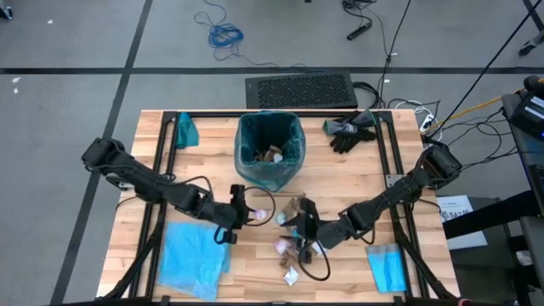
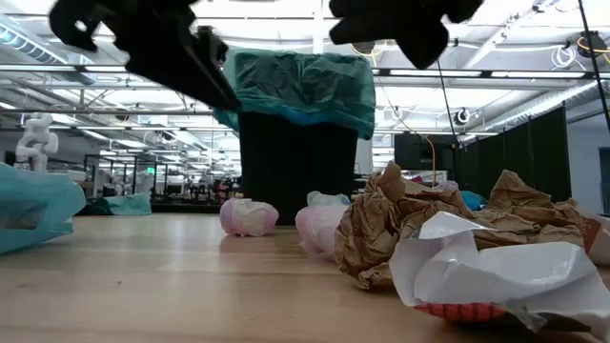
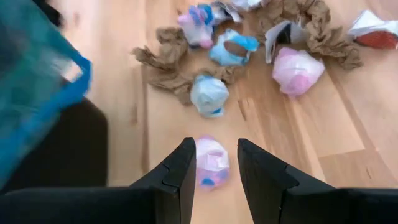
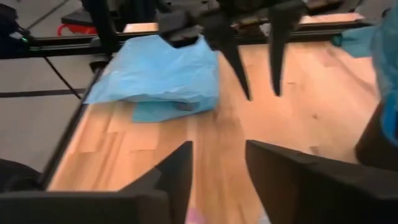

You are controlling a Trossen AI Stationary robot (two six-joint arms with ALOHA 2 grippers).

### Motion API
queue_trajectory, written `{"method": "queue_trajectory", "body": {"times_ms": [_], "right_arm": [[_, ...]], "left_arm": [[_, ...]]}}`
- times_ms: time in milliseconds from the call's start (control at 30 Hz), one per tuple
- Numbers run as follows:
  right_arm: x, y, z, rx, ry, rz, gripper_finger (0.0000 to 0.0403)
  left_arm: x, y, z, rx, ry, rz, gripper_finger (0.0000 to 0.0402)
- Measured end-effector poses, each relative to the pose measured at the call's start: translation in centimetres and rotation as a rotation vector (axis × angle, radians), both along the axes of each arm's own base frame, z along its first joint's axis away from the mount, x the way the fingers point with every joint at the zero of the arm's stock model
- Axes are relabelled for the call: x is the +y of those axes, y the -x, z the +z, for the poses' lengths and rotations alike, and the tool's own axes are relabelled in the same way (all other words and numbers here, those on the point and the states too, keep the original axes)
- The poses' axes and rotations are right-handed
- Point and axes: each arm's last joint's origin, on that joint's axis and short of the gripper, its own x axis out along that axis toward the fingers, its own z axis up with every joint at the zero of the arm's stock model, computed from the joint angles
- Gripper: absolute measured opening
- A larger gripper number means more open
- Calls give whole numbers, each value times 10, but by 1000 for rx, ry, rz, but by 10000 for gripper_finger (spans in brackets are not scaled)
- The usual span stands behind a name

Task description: Place trash/remove bag and relplace

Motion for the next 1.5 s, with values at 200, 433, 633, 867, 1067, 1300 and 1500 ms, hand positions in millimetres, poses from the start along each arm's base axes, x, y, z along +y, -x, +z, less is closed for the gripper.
{"method": "queue_trajectory", "body": {"times_ms": [200,433,633,867,1067,1300,1500], "right_arm": [[1,4,-6,58,-64,-41,210],[1,4,-6,58,-81,-50,221],[2,5,-6,54,-94,-55,218],[4,6,-6,53,-100,-52,217],[4,6,-6,51,-91,-53,217],[3,6,-6,51,-85,-51,217],[3,5,-6,52,-82,-53,217]], "left_arm": [[8,-16,-26,64,105,-60,116],[17,-32,-61,163,165,-75,126],[25,-35,-69,189,178,-27,154],[22,-32,-48,94,103,-7,164],[30,-33,-51,91,-56,23,164],[44,-38,-63,132,-123,34,164],[49,-41,-74,174,-82,23,164]]}}
